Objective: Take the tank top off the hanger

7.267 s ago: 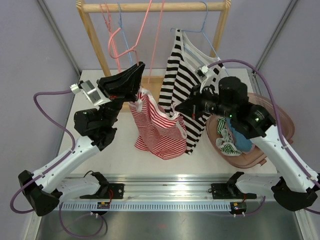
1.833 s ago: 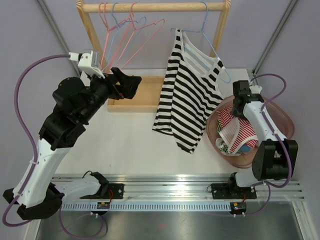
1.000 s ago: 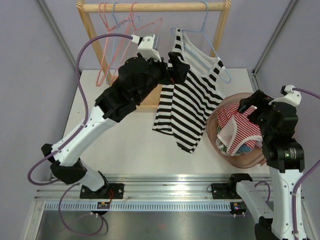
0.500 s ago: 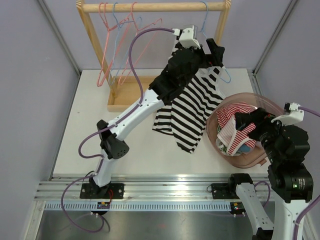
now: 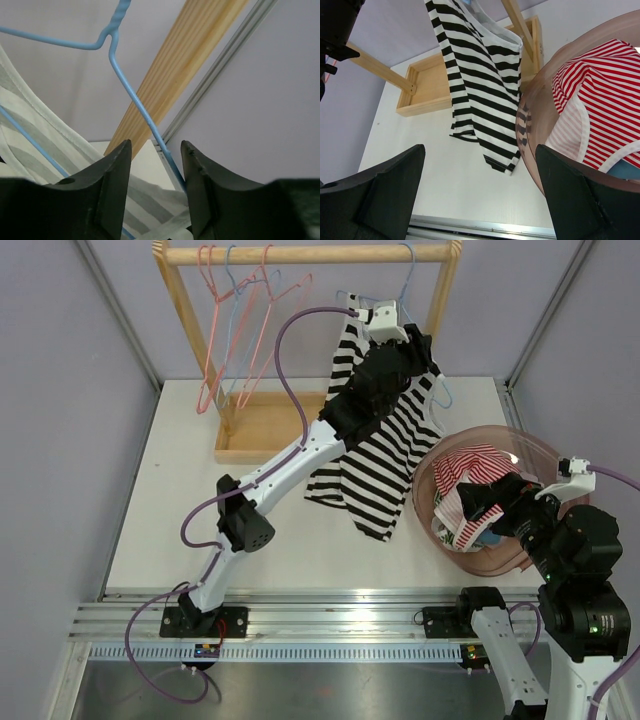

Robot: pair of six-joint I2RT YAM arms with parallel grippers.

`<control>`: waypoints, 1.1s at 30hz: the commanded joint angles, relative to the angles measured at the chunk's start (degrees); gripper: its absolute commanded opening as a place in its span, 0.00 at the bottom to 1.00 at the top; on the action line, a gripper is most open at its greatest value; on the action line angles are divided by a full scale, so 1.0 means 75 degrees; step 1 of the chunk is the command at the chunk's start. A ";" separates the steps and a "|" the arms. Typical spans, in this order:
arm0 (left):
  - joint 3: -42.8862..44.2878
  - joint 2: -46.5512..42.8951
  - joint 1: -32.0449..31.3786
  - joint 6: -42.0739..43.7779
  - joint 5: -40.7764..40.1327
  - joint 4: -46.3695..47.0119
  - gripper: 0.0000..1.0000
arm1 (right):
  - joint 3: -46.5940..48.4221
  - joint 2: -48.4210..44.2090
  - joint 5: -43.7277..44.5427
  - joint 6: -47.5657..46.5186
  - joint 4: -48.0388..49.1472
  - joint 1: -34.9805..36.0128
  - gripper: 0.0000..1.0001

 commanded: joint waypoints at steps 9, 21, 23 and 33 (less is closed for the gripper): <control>0.0070 -0.0578 0.0357 0.0537 -0.0698 -0.0330 0.29 | 0.0163 0.0002 -0.0421 -0.0099 0.0249 0.0155 1.00; -0.0727 -0.1586 0.0556 0.0445 -0.0231 -0.0835 0.00 | 0.0175 0.0095 -0.0480 -0.0099 0.0308 0.0155 0.99; -0.0751 -0.1774 0.0568 0.0410 0.0004 -0.0987 0.00 | 0.0175 0.0107 -0.0503 -0.0087 0.0320 0.0143 0.99; -0.1758 -0.3062 0.0873 -0.0141 0.0918 -0.0894 0.00 | 0.0175 0.0118 -0.0562 -0.0064 0.0378 0.0143 1.00</control>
